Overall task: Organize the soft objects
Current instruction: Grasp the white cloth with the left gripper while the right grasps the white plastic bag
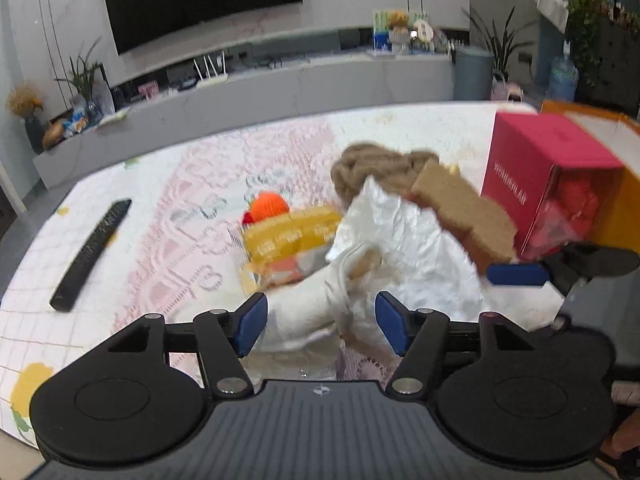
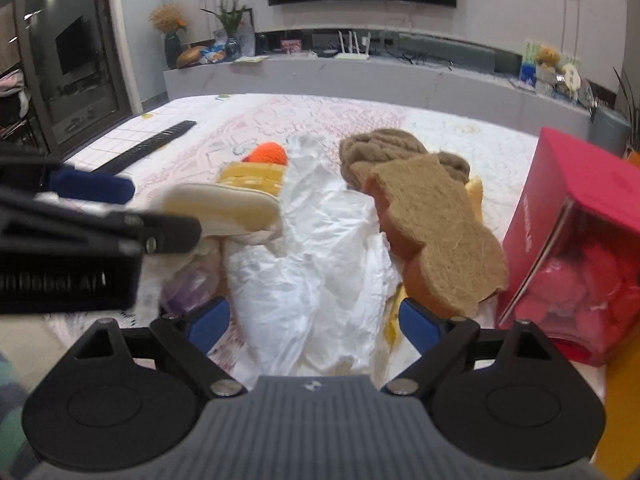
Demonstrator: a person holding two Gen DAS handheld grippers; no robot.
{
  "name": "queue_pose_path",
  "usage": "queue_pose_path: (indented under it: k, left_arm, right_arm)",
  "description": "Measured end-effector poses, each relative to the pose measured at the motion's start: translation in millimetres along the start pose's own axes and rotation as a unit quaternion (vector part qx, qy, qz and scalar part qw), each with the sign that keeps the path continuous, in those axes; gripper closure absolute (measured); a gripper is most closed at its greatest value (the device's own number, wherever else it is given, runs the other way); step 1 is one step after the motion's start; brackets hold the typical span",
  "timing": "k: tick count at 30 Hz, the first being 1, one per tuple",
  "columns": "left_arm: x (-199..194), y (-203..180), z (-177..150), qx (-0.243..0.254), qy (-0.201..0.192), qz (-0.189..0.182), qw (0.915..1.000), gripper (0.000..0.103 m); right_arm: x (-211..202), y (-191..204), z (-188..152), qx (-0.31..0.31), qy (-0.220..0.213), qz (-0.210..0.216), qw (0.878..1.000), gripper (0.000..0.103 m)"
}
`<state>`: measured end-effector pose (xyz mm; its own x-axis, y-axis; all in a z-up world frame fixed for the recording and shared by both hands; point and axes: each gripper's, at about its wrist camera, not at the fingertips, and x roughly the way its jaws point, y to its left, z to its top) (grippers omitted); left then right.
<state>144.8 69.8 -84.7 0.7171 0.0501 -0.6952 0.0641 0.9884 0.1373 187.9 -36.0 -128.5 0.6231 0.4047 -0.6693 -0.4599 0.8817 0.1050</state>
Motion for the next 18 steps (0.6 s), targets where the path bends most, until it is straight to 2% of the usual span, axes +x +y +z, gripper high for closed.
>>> queue_pose_path:
  k: [3,6,12,13,14,15,18]
  left_arm:
    - [10.3,7.3,-1.8,-0.028,0.015,0.0,0.9995,0.039]
    - [15.1,13.8,-2.2,-0.054,0.018,-0.001,0.9984,0.046]
    - [12.7,12.4,-2.9,-0.057,0.018,0.003,0.9982,0.052]
    - [12.8,11.8,-2.6,-0.056,0.018,0.004,0.9982,0.053]
    - [12.6,11.6,-2.6,-0.057,0.017,0.004,0.9982,0.057]
    - [12.7,12.3,-2.4,-0.06,0.016,0.006,0.9981,0.061]
    - [10.6,16.2,-2.7,-0.071,0.008,0.005,0.9974,0.068]
  right_arm:
    - [8.1,-7.2,-1.8,0.024,-0.009,0.007,1.0,0.017]
    - [13.0,-5.3,-2.1,0.027,-0.02,0.013,0.999,0.024]
    - [13.9,7.8,-8.5,-0.016,-0.037,0.0,0.999,0.059]
    - [13.2,10.1,-9.7,-0.023,-0.04,0.0,0.999,0.071]
    - [13.3,11.5,-10.2,-0.031,-0.039,0.002,0.999,0.087]
    - [13.8,13.4,-10.9,-0.037,-0.037,0.002,0.999,0.092]
    - [12.9,16.2,-13.0,-0.049,-0.044,0.003,0.998,0.096]
